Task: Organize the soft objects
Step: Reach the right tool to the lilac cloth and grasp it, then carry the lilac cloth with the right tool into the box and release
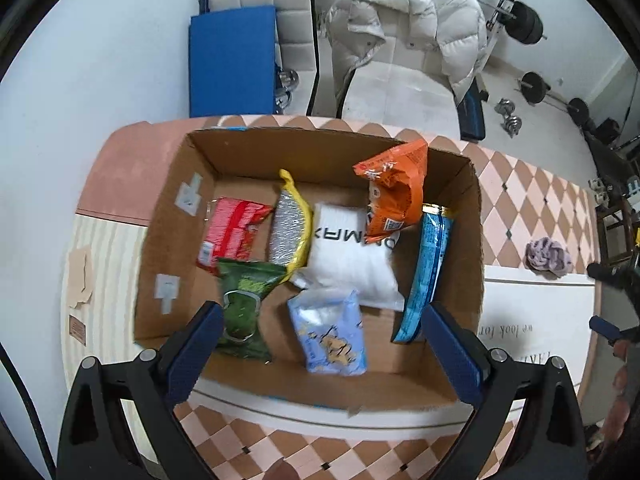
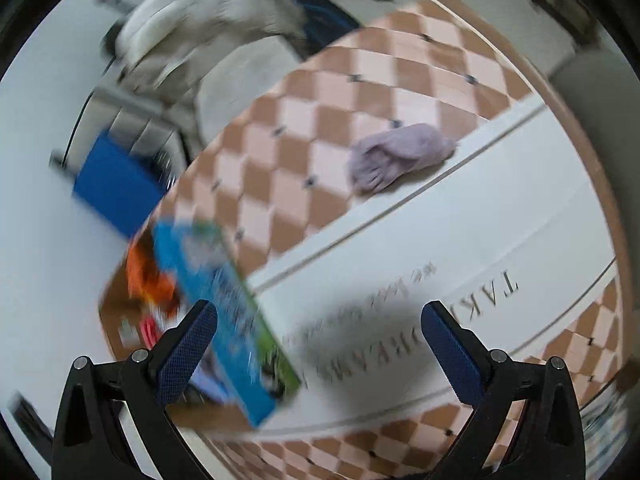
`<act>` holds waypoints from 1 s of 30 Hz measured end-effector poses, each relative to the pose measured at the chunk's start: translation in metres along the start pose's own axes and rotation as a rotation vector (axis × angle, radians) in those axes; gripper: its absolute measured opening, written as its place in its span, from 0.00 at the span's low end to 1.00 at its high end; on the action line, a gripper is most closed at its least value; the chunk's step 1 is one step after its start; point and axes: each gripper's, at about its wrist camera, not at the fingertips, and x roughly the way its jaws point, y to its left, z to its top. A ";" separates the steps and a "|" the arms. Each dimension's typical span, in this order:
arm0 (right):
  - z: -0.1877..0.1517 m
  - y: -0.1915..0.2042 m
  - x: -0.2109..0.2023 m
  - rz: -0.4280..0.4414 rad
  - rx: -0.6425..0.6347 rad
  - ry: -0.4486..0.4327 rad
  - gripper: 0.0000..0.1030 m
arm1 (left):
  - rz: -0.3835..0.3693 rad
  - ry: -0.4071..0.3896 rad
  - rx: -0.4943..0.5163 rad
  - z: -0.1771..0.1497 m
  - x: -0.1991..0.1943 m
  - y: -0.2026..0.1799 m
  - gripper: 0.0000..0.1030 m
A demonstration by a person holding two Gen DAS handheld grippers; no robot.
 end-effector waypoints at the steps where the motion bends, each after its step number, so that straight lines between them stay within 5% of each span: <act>1: 0.012 -0.008 0.006 0.004 0.037 0.004 1.00 | 0.000 0.014 0.001 0.003 0.006 -0.005 0.98; 9: 0.089 -0.050 0.076 -0.014 0.288 0.039 0.98 | 0.006 0.081 -0.019 0.030 0.048 -0.032 0.98; 16: 0.104 -0.060 0.118 -0.085 0.372 0.053 0.45 | 0.005 0.108 -0.018 0.038 0.064 -0.033 0.98; 19: 0.095 -0.033 0.109 -0.142 0.202 0.026 0.33 | -0.001 0.107 -0.012 0.036 0.063 -0.023 0.98; 23: 0.056 0.014 0.082 -0.076 -0.039 0.022 0.30 | -0.034 0.134 0.003 0.023 0.061 0.001 0.98; 30: -0.068 0.128 0.021 0.050 -0.512 0.074 0.30 | -0.111 0.168 0.056 -0.005 0.050 0.040 0.98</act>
